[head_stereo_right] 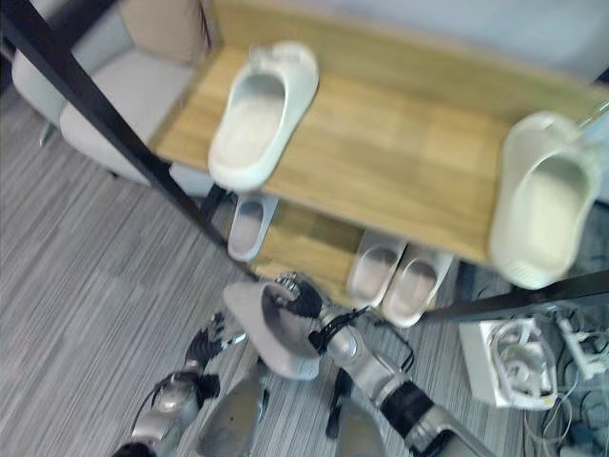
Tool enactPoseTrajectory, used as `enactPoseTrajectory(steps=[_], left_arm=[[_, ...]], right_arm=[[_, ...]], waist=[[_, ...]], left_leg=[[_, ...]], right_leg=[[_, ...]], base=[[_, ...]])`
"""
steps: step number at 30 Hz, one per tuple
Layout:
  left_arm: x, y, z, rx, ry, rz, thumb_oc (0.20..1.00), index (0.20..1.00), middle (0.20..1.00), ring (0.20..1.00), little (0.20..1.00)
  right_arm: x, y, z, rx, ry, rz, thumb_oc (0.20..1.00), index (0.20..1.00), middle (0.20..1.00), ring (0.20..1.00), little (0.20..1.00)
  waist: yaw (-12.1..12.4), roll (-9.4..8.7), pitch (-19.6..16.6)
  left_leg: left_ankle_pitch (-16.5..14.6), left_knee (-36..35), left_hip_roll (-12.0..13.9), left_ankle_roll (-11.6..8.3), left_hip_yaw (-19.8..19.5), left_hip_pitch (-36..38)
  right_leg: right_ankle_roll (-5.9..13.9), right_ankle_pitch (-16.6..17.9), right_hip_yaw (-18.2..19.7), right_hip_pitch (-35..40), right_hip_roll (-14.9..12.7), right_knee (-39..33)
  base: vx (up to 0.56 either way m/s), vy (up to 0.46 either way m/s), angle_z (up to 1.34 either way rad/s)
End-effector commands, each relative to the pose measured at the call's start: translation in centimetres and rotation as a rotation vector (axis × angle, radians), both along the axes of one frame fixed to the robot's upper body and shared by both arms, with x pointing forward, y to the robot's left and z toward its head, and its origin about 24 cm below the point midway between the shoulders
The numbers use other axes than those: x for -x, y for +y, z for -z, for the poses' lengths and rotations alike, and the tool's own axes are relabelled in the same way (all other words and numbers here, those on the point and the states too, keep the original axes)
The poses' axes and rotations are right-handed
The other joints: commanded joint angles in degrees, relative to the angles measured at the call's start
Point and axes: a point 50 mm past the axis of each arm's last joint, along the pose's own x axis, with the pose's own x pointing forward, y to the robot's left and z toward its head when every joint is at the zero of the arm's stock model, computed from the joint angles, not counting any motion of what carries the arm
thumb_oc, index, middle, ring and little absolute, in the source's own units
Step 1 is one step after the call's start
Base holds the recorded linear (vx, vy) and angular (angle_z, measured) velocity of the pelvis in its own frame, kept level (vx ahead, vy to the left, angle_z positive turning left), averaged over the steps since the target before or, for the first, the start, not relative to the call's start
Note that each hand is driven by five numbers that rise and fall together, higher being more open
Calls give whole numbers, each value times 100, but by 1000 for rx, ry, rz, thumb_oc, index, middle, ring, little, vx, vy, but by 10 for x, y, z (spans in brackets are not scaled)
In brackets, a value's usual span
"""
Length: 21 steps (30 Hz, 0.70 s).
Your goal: Arrange the slippers neatly on the shoe rack.
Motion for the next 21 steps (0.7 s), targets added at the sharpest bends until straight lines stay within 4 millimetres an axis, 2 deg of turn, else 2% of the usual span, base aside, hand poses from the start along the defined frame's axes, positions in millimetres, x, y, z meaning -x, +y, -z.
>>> enactPoseTrajectory(steps=[1, 2, 5, 10, 16, 21], left_arm=[[0, 16, -19, -6, -130, -62, 1000, 1000, 1000, 1000, 1000], [0, 16, -19, -6, -131, -62, 1000, 1000, 1000, 1000, 1000], [-7, 14, -34, -12, -197, -36, 1000, 1000, 1000, 1000, 1000], [-10, 7, -44, -13, -249, 12, 1000, 1000, 1000, 1000, 1000], [-11, 4, -44, -49, -251, 69, 1000, 1000, 1000, 1000, 1000], [-11, 5, -48, -52, -263, 78, 1000, 1000, 1000, 1000, 1000]], right_arm=[[-13, 5, -61, -45, -399, 134, 200, 200, 200, 200, 200], [-14, 5, -61, -45, -399, 134, 200, 200, 200, 200, 200], [-33, -17, -81, -4, -520, 302, 200, 200, 200, 200, 200], [-48, -61, -116, 65, -681, 517, 200, 200, 200, 200, 200], [-54, -102, -126, 152, -707, 678, 200, 200, 200, 200, 200], [-60, -110, -125, 164, -667, 718, 200, 200, 200, 200, 200]], waist=[[187, -253, -395], [188, -257, -404], [303, -208, -390], [423, -230, -339], [485, -316, -195], [505, -381, -81]], left_leg=[[-782, 793, -195, 285, -18, -277], [-787, 805, -198, 285, -17, -296], [-829, 1053, -258, 282, -72, -710], [-924, 1339, -307, 285, -87, -1111], [-995, 1417, -328, 282, -131, -1268], [-1020, 1477, -341, 255, -124, -1449]], right_leg=[[150, -30, 141, -176, -323, -3], [150, -36, 143, -196, -325, 10], [135, -121, 138, -602, -385, 301], [130, -216, 146, -975, -439, 580], [130, -278, 115, -1065, -434, 580], [109, -294, 107, -1230, -413, 624]], base=[[-70, 29, 46], [-92, 43, 31], [-69, 46, 14], [-14, 41, 14], [1, 13, 8], [19, 9, 6]])
